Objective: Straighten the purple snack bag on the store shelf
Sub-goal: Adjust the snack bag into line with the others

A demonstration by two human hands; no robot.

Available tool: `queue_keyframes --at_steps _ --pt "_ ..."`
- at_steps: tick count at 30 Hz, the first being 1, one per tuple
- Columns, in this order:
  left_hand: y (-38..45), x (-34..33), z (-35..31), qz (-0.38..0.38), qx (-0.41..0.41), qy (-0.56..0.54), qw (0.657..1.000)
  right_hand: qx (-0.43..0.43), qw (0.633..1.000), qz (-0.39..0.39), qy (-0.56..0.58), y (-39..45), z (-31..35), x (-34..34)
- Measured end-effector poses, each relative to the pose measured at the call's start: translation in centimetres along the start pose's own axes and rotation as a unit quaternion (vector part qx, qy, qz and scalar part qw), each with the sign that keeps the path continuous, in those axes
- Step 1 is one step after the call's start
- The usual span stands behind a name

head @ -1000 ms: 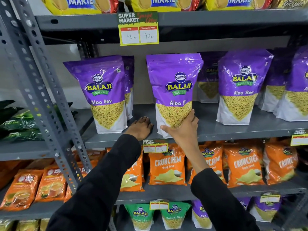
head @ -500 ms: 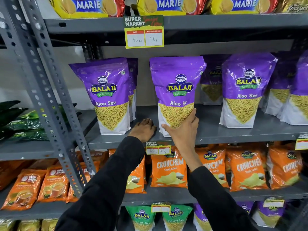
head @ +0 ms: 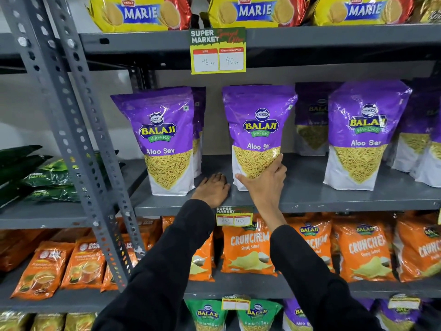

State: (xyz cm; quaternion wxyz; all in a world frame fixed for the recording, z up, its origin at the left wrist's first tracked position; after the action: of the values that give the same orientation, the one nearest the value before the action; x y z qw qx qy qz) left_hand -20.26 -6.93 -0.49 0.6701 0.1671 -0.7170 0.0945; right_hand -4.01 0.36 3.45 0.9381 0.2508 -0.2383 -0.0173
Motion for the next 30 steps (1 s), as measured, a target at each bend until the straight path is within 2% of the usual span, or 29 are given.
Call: queue_keyframes --at_steps 7,30 --pt "0.3 0.5 -0.1 0.0 -0.005 0.001 1.0 0.006 1.0 -0.008 -0.012 0.3 0.0 0.0" --pt "1.3 -0.3 0.7 -0.004 0.007 -0.01 1.0 -0.001 0.999 0.031 0.034 0.3 -0.1 -1.0"
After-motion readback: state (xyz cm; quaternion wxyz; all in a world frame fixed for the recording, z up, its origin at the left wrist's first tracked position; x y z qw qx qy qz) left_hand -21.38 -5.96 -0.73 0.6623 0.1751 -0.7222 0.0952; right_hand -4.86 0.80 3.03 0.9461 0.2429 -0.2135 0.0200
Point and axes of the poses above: each hand's wrist, its own y-axis towards the middle knuckle, its own x-axis out of the back of the hand, z = x × y, the point moved 10 cm from there along y, towards the middle knuckle
